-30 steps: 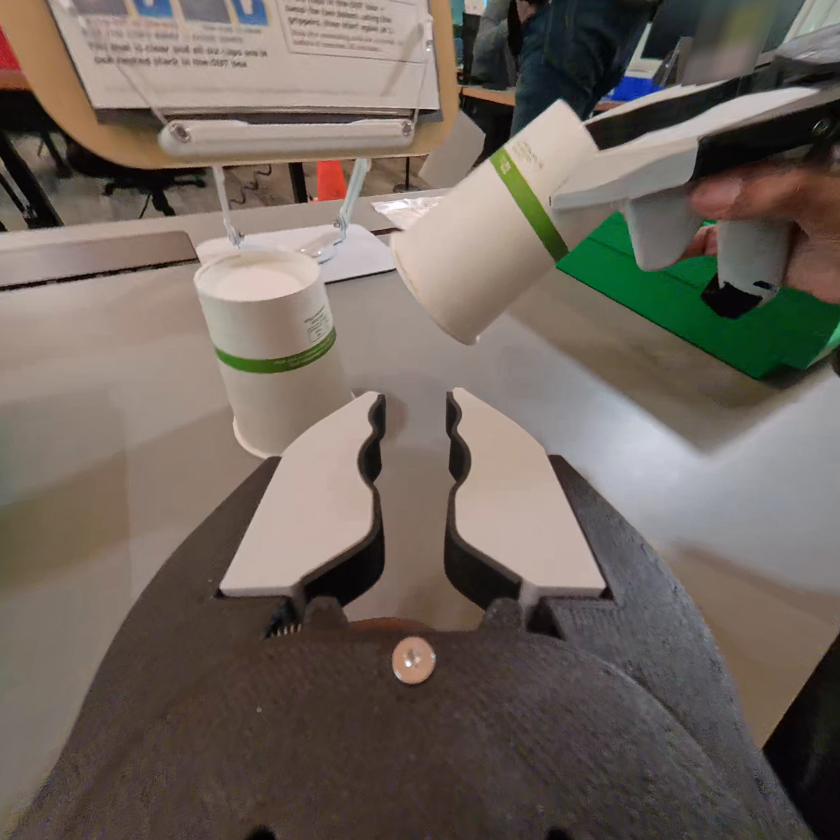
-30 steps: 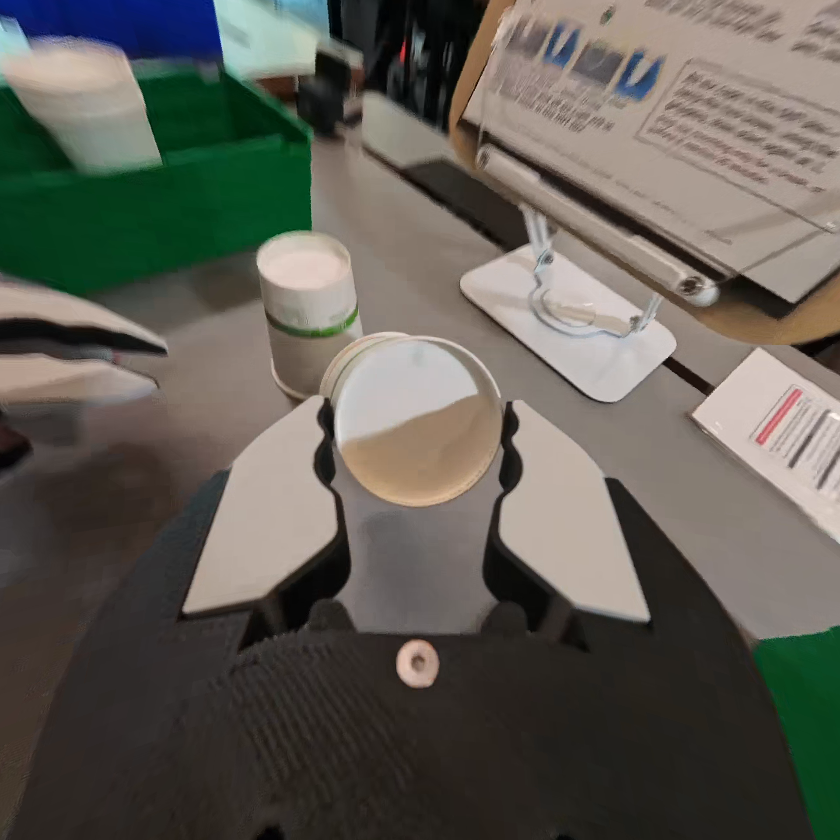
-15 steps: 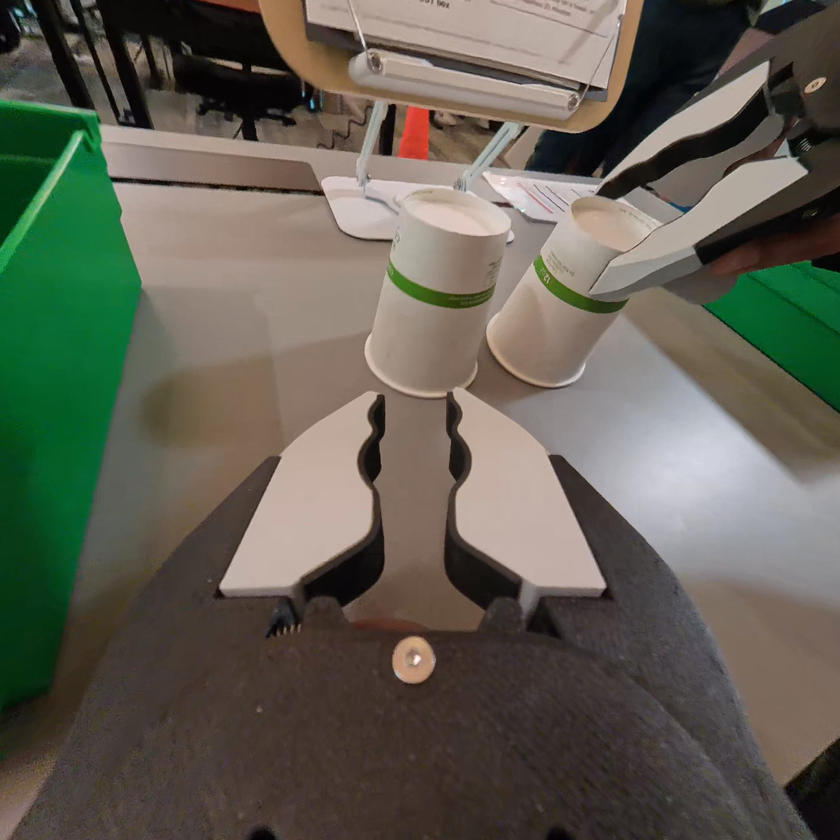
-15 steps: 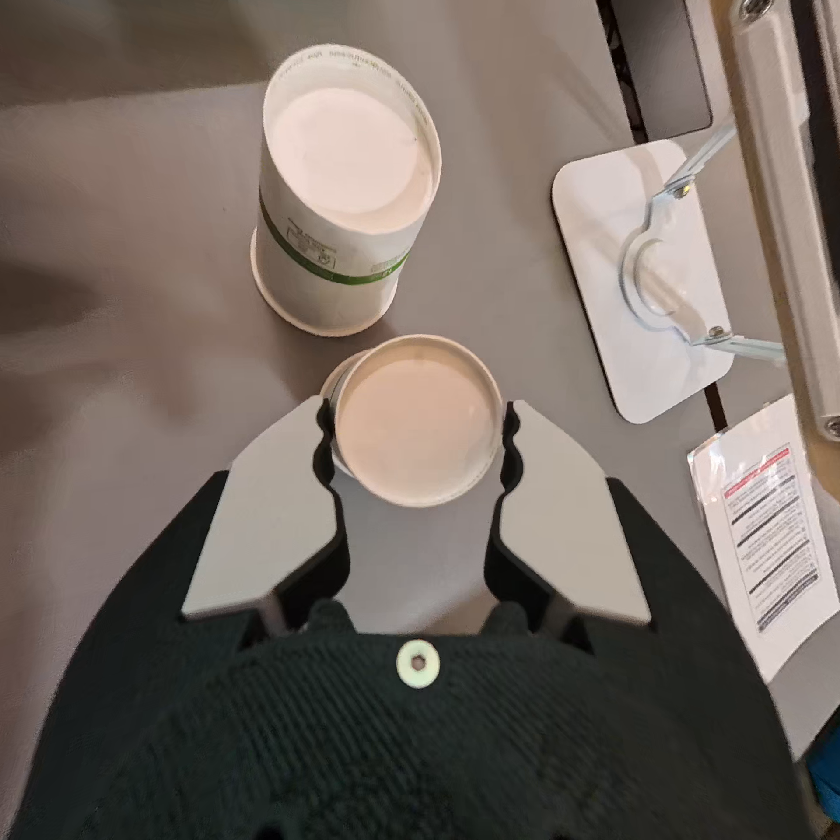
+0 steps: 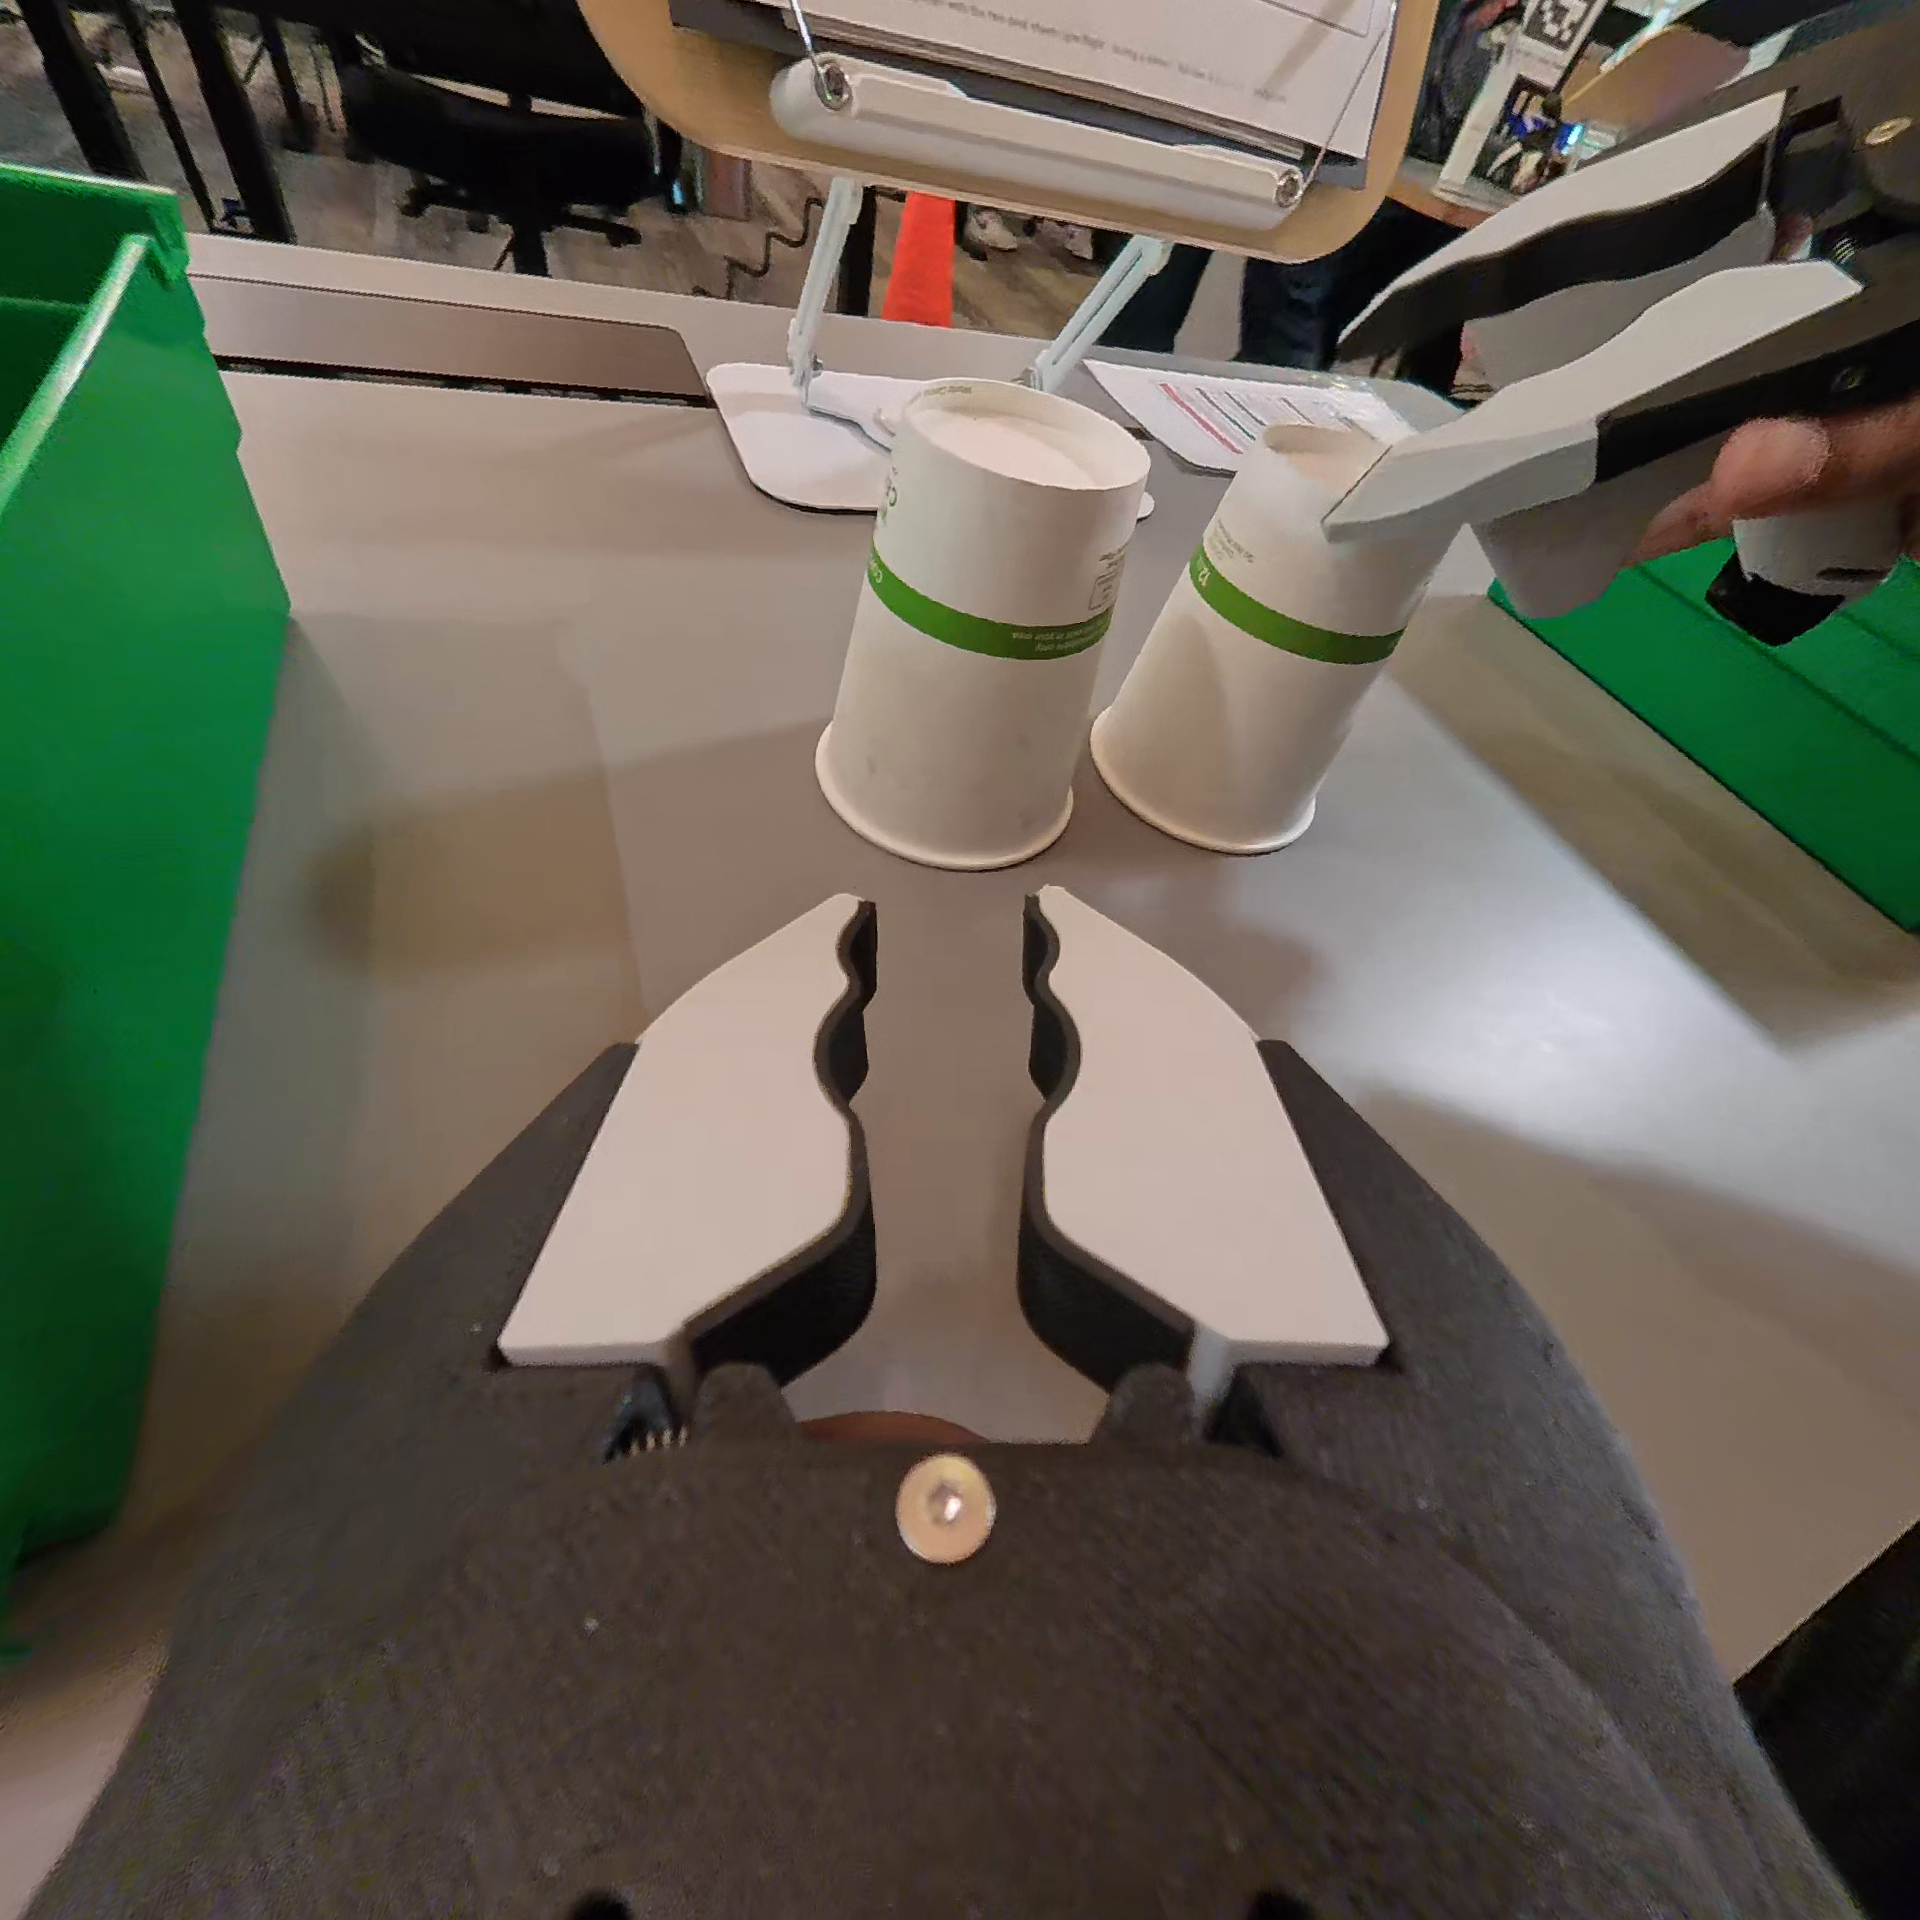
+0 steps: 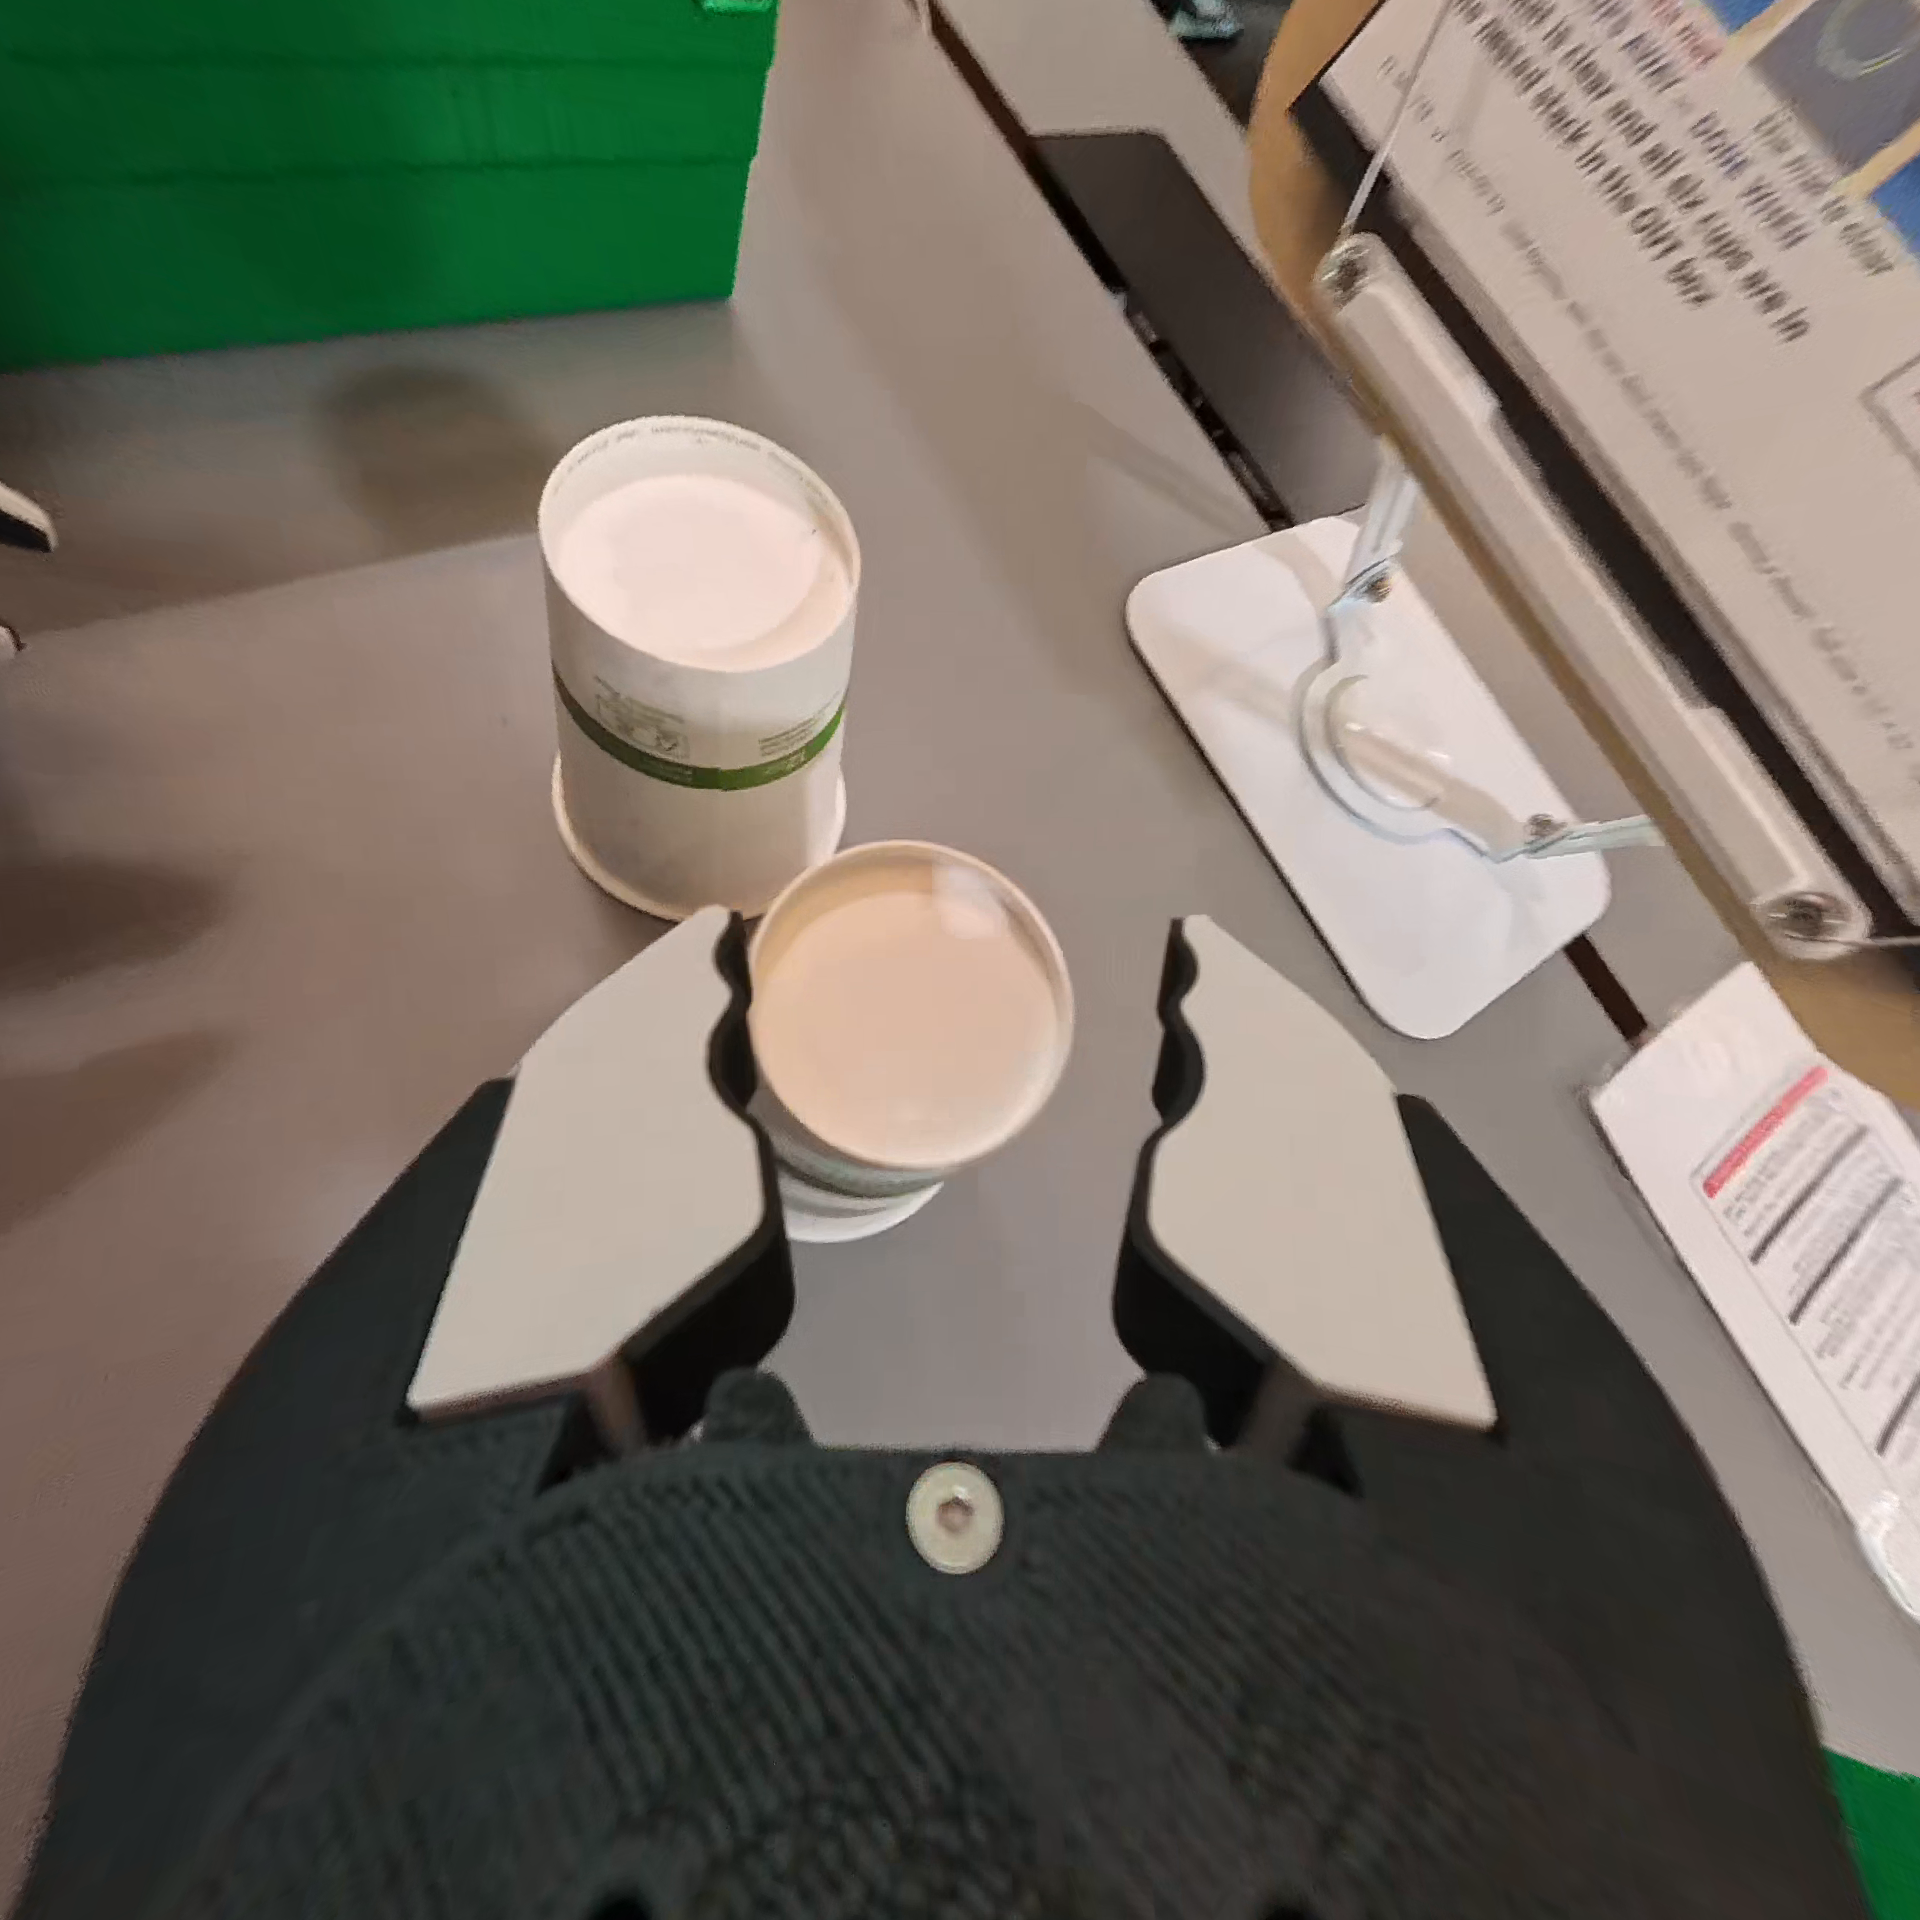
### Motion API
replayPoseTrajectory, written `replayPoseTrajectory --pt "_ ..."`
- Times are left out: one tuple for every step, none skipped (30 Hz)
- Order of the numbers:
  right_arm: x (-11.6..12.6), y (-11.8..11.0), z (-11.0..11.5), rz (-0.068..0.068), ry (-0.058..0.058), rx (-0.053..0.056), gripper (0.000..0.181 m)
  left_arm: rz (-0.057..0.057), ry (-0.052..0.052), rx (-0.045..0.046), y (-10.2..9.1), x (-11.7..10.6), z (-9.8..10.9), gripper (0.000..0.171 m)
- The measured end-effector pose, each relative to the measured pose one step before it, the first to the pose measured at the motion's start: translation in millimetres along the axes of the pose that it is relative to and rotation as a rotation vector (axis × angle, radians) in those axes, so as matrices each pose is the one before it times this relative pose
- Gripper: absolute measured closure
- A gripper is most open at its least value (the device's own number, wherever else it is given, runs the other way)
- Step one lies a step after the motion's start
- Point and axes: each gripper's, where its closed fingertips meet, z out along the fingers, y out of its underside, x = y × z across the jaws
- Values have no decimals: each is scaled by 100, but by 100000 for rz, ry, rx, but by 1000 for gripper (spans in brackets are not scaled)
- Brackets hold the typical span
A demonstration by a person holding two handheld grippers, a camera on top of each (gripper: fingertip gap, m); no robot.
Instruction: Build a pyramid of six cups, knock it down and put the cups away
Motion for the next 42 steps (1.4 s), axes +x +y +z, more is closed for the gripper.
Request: replayPoseTrajectory --pt "434 -216 -458 56 1997 3001 103 340 641 -12 -30 172 129 144" --pt "551 -292 -582 581 2580 3996 103 293 418 -133 -22 139 139 144" --pt "699 -354 -662 1977 3086 5013 103 206 426 -48 -25 125 141 144" --pt "603 -428 -727 3521 1904 6194 104 77 679 -109 -22 144 138 144" --pt "565 -390 -770 5690 1302 6765 111 -82 822 -223 7 166 145 144" --pt "571 -323 -771 8319 949 7183 119 -189 838 -186 -2 162 153 144" --pt "524 -296 -797 10449 320 7831 130 -329 845 -85 -16 162 156 144" --pt "528 -226 -763 10975 379 8021 131 -477 1000 -56 -28 184 175 144" --pt "485 38 -642 9049 701 6726 128 -586 1102 -126 -29 202 200 144" --pt "369 481 -495 5974 960 4119 122 -556 1135 -168 -8 212 220 144" --pt "285 954 -300 3142 1340 905 111 -432 1202 -423 43 237 234 144" --pt "130 1378 -83 807 1072 -2122 100 -376 1358 -842 110 273 245 144" --pt "-89 1576 193 -935 87 -4281 90 -496 1529 -997 129 308 239 144" --pt "-307 1557 409 -1970 -860 -5478 83 -638 1919 -828 95 376 253 143" --pt "-400 1334 519 -2313 -1142 -5299 80 -500 2396 -670 78 463 252 143" --pt "-438 951 476 -2220 -962 -3547 79 48 2175 -700 86 430 279 142" --pt "-397 560 370 -2089 -424 -1460 80 707 1470 -825 116 340 278 142" --pt "-374 349 266 -2096 -382 -516 80 1095 1094 -1020 143 288 277 142" --pt "-369 292 180 -2008 -711 -806 80 1181 1054 -1069 147 269 262 142" --pt "-243 139 106 -1722 -356 -928 81 1017 932 -929 122 250 240 141" --pt "-162 19 44 -1441 -314 -296 82 810 862 -789 110 219 195 141" --pt "-238 -7 -5 -784 -1548 140 81 565 835 -762 112 201 155 141" --pt "-38 9 7 484 -858 -82 86 295 814 -844 110 183 93 141" --pt "82 58 55 1280 -535 -480 88 78 757 -521 90 160 40 141" --pt "24 103 89 1504 -1241 -778 90 -168 579 -153 42 117 -17 141" --pt "55 106 102 1687 -1213 -947 91 -262 334 -30 44 68 -43 141" --pt "115 128 132 1797 -748 -1123 91 -315 171 -139 54 14 -67 141" --pt "136 131 163 1598 -586 -1201 93 -442 108 -187 74 -15 -99 141" --pt "141 117 179 1212 -338 -1208 96 -580 -70 -25 71 -46 -146 141" --pt "93 98 209 636 -386 -1233 99 -641 -291 111 58 -92 -191 141" --pt "-11 89 240 -103 -744 -1294 105 -582 -437 213 53 -124 -240 141" --pt "-68 52 248 -913 -914 -1140 111 -523 -530 229 64 -150 -278 141" --pt "100 -103 242 -1226 426 -234 111 -458 -663 280 52 -168 -315 141" --pt "233 -193 241 -1140 1394 386 112 -363 -764 363 53 -197 -318 141" --pt "218 -180 239 -981 984 310 112 -364 -817 372 36 -217 -319 141" --pt "233 -147 236 -420 681 196 112 -469 -824 378 37 -237 -318 141" --pt "278 -118 212 293 767 107 112 -570 -909 427 33 -248 -327 141" --pt "285 -95 196 647 653 -18 112 -573 -909 506 6 -262 -322 141" --pt "241 -84 176 604 375 -53 112 -439 -858 481 -1 -244 -285 141" --pt "217 -87 141 231 407 62 112 -341 -794 333 1 -223 -237 141" --pt "183 -105 114 -319 494 147 112 -344 -574 180 31 -178 -202 141" --pt "124 -113 74 -691 425 165 112 -411 -351 131 35 -108 -170 141"
